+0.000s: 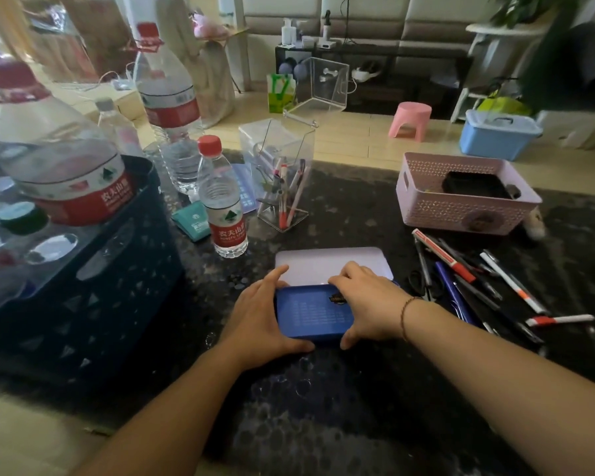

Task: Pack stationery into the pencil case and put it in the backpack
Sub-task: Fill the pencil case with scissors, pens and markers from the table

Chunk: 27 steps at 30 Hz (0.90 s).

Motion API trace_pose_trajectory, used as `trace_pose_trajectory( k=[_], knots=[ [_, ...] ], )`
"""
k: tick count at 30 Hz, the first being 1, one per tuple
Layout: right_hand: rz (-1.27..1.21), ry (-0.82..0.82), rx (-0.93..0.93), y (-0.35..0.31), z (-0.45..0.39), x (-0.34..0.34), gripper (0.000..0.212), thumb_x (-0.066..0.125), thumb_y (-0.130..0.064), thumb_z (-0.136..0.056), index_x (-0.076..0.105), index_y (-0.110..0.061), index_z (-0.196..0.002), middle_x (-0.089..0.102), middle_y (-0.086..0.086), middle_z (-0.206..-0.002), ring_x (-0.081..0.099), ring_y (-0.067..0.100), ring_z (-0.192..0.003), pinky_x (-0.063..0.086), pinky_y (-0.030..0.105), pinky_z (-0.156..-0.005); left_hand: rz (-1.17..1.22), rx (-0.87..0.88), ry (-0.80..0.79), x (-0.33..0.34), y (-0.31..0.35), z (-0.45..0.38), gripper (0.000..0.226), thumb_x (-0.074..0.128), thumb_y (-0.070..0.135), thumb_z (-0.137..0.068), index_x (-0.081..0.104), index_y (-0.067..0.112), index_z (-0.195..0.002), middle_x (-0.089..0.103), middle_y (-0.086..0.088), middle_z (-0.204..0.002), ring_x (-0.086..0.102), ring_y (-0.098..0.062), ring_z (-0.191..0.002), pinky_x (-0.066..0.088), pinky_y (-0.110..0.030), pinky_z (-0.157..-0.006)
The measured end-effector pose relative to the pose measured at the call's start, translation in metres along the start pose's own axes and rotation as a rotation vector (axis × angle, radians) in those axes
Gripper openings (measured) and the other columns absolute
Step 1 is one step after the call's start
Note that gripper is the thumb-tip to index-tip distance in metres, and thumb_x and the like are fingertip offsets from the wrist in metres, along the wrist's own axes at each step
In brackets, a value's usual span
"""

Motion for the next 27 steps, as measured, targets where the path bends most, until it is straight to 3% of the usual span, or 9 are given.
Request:
trace_pose_trajectory(
  k=[11, 17, 21, 24, 27],
  knots=[
    [0.01, -0.09, 0.015, 0.004, -0.014, -0.012, 0.105, 0.083, -0.062, -0.041, 0.028, -0.028, -0.124, 0.037, -0.001, -0.124, 0.037, 0.021, -0.113, 0.039, 0.045, -0.096, 0.007, -0.036, -0.028, -0.001, 0.001, 0.001, 0.13, 0.079, 0.075, -0.041, 0.002, 0.053, -0.144, 0.037, 0.011, -0.147, 0.036, -0.014, -0.134, 0.034, -0.044, -0.112],
    [-0.034, 0.179, -0.033, 0.01, 0.014, -0.01, 0.096, 0.076, -0.063, -0.046, 0.023, -0.034, -0.121, 0.038, -0.003, -0.121, 0.04, 0.02, -0.111, 0.035, 0.043, -0.094, 0.042, -0.014, -0.004, -0.001, 0.004, -0.001, 0.134, 0.083, 0.072, -0.04, -0.001, 0.059, -0.144, 0.04, 0.006, -0.148, 0.041, -0.016, -0.133, 0.039, -0.046, -0.109],
    [-0.127, 0.346, -0.011, 0.026, 0.039, -0.021, 0.097, 0.071, -0.065, -0.046, 0.024, -0.033, -0.124, 0.036, -0.003, -0.118, 0.04, 0.019, -0.108, 0.034, 0.042, -0.09, 0.077, 0.006, -0.013, 0.0, 0.003, -0.002, 0.134, 0.088, 0.068, -0.04, 0.01, 0.051, -0.147, 0.046, 0.01, -0.144, 0.045, -0.017, -0.132, 0.042, -0.05, -0.107],
    [-0.198, 0.453, 0.08, 0.082, 0.084, -0.036, 0.098, 0.073, -0.063, -0.046, 0.033, -0.027, -0.128, 0.04, -0.002, -0.118, 0.044, 0.019, -0.107, 0.04, 0.038, -0.089, 0.048, 0.031, -0.016, 0.001, 0.001, -0.001, 0.133, 0.084, 0.075, -0.039, 0.016, 0.045, -0.149, 0.042, 0.021, -0.139, 0.043, -0.018, -0.134, 0.04, -0.052, -0.108],
    [-0.236, 0.47, 0.259, 0.167, 0.154, -0.027, 0.098, 0.086, -0.048, -0.049, 0.042, -0.016, -0.131, 0.041, 0.003, -0.122, 0.046, 0.022, -0.113, 0.038, 0.035, -0.099, -0.035, 0.085, -0.02, 0.001, 0.0, 0.002, 0.13, 0.077, 0.083, -0.04, 0.029, 0.033, -0.15, 0.036, 0.026, -0.139, 0.043, -0.019, -0.133, 0.04, -0.052, -0.108]
  ],
)
Point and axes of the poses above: each hand's wrist, its own z-axis away from the middle knuckle, its own x-axis out of the palm, y = z × x, the point moved 3 cm from there along -z, towards the middle knuckle
